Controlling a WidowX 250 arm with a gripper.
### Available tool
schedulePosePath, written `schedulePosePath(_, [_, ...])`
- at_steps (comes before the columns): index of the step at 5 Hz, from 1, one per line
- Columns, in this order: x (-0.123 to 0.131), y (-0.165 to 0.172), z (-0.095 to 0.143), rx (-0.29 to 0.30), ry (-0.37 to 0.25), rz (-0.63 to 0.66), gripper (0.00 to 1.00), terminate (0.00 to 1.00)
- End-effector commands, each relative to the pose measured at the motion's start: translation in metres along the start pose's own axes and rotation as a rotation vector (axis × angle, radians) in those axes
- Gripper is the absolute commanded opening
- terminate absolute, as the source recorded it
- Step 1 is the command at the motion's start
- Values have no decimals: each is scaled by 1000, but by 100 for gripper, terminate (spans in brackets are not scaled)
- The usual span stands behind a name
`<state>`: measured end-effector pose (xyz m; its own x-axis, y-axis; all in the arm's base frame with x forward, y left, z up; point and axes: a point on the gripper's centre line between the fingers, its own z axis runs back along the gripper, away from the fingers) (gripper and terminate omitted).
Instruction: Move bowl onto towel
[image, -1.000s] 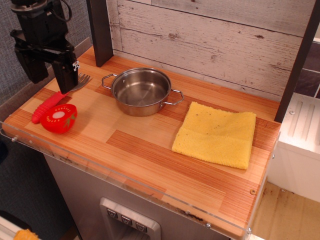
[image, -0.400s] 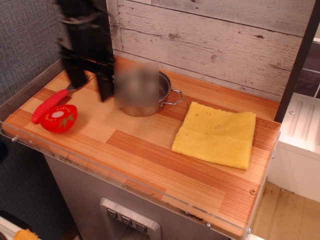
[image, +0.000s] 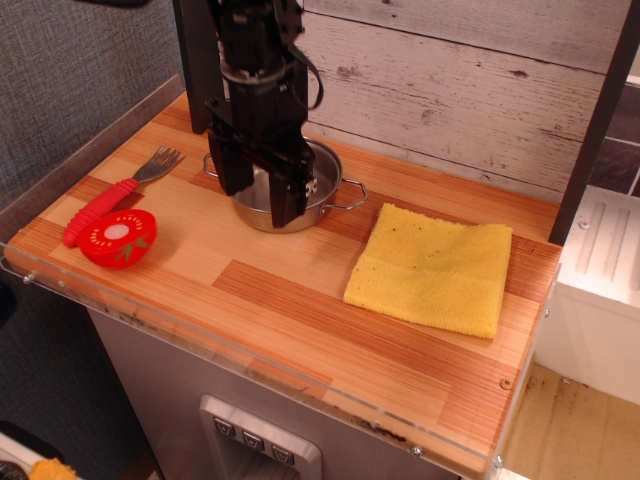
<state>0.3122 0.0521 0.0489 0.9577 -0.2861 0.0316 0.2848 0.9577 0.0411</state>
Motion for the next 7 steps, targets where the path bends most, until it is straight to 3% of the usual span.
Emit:
schedulePosePath(1, [23, 3, -2, 5, -57, -36, 100, 0])
schedulePosePath(3, [31, 2, -20, -13, -23, -52, 100, 0])
schedulePosePath(4, [33, 1, -24, -26, -20, -65, 0, 0])
schedulePosePath(5, [33, 1, -17, -43, -37, -97, 0, 0])
schedulePosePath(6, [34, -1, 0, -161, -53, -261, 0, 0])
schedulePosePath(7, [30, 7, 23, -222, -138, -366, 0, 0])
